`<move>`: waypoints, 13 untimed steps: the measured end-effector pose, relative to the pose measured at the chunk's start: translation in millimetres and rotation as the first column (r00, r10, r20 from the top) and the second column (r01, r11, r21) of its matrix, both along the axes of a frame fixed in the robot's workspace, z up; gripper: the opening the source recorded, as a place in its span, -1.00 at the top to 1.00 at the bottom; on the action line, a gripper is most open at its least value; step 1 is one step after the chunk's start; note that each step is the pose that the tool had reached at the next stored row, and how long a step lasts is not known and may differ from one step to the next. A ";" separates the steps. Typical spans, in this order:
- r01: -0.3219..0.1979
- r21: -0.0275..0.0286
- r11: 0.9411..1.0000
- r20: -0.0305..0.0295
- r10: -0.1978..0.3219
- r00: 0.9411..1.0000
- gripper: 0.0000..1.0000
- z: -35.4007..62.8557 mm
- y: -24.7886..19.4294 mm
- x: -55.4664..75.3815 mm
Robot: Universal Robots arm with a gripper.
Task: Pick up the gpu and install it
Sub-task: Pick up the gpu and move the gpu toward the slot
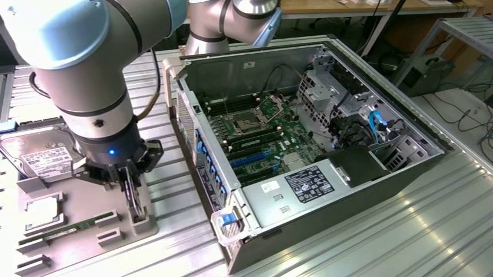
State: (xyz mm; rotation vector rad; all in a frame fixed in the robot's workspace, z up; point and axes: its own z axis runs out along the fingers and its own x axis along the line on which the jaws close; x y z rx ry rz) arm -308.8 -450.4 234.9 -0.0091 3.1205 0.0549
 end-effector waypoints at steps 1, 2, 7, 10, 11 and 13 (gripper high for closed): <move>0.000 0.000 1.000 0.000 0.000 1.000 0.44 1.9 0.0 0.0; 0.000 0.000 1.000 0.000 0.000 1.000 0.44 3.2 0.0 0.0; 0.000 0.000 1.000 0.000 0.000 1.000 0.44 9.7 0.0 0.0; 0.000 0.000 1.000 0.000 0.000 1.000 0.44 14.2 0.0 0.0; 0.000 0.000 1.000 0.000 0.000 1.000 0.44 16.3 0.0 0.0; 0.000 0.000 1.000 0.000 0.000 1.000 0.44 19.5 0.0 0.0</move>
